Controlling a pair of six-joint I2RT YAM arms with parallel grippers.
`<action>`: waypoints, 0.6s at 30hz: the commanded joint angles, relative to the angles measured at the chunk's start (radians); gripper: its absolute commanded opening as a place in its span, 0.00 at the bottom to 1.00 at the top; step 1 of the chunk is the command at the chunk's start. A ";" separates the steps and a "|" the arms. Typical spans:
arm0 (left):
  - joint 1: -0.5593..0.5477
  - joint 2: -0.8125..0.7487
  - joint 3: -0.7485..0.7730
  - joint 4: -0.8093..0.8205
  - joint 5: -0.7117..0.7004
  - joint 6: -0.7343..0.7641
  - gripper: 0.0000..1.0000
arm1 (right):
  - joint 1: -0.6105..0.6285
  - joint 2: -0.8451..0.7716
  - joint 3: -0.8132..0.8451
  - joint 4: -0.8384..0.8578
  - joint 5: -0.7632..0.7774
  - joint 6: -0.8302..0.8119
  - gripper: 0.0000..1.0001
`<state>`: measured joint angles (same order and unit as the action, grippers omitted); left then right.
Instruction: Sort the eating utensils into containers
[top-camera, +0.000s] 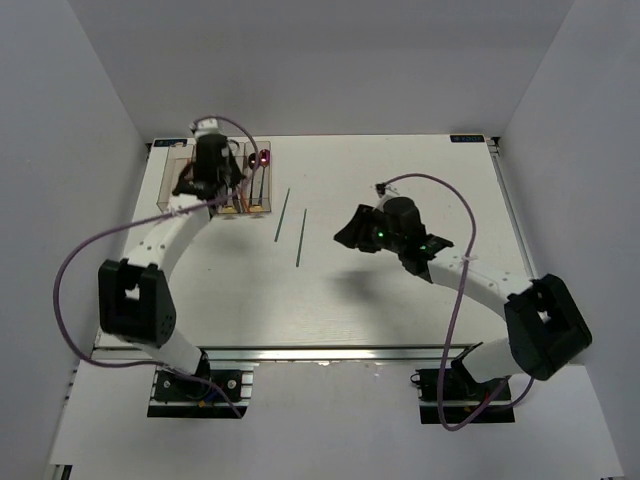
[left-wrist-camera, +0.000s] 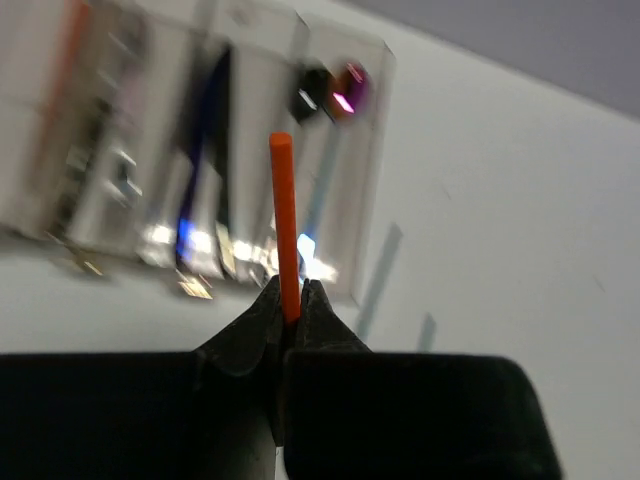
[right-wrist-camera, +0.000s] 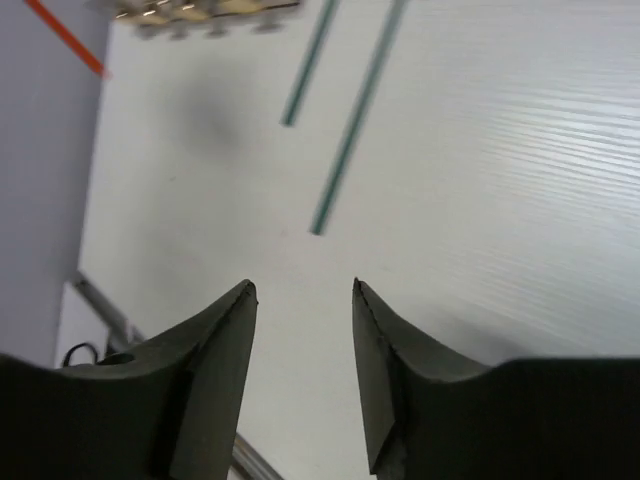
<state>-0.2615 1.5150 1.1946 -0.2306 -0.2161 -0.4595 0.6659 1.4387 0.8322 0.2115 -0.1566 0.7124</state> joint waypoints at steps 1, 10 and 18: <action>0.172 0.149 0.224 -0.155 -0.191 0.223 0.00 | -0.048 -0.092 -0.045 -0.142 0.078 -0.060 0.50; 0.380 0.632 0.963 -0.205 -0.140 0.538 0.00 | -0.054 -0.173 -0.140 -0.141 -0.052 -0.146 0.64; 0.398 0.622 0.688 0.035 -0.072 0.687 0.01 | -0.054 -0.098 -0.079 -0.110 -0.112 -0.177 0.64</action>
<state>0.1371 2.1818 1.9770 -0.2832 -0.3382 0.1619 0.6094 1.3212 0.6987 0.0620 -0.2272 0.5686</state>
